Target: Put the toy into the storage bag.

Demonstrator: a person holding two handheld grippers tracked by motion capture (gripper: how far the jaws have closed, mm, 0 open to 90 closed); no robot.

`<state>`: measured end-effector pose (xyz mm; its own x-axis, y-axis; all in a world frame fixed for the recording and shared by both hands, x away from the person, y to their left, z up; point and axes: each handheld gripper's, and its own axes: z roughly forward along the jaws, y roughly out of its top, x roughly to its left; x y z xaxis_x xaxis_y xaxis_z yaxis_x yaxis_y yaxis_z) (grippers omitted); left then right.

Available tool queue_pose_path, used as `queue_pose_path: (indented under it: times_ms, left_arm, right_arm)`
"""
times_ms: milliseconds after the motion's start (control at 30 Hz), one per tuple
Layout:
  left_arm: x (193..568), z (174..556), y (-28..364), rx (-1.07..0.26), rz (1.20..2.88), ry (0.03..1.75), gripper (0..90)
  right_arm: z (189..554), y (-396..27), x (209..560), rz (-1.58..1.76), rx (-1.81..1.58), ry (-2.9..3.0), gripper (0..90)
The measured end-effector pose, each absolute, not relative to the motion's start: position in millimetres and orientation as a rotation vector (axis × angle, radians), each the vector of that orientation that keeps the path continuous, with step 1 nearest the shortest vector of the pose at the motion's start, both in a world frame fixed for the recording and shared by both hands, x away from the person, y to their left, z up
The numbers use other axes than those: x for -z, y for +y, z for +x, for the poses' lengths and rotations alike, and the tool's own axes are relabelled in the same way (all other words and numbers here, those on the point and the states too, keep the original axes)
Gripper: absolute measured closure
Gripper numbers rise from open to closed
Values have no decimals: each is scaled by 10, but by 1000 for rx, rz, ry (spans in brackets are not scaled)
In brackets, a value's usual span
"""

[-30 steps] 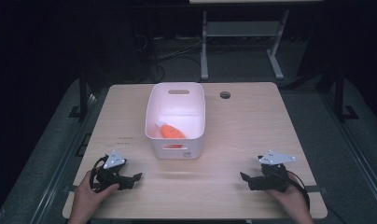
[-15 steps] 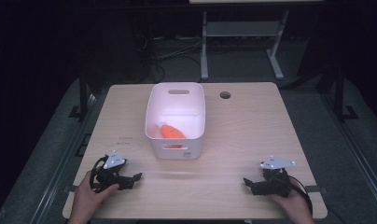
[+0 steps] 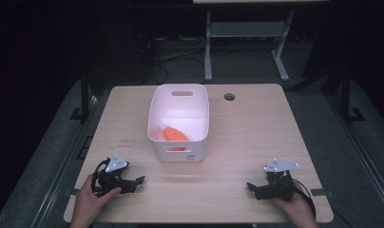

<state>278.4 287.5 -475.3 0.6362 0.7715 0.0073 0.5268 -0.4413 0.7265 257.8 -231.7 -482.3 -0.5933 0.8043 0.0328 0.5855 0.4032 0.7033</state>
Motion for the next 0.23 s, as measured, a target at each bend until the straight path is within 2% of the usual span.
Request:
queue_pose_path:
  times_ms: [233]
  left_arm:
    - [4752, 2785, 2876, -441, 2148, 1008, 129]
  right_arm:
    - [2578, -2317, 4823, 1208, -991, 2353, 28]
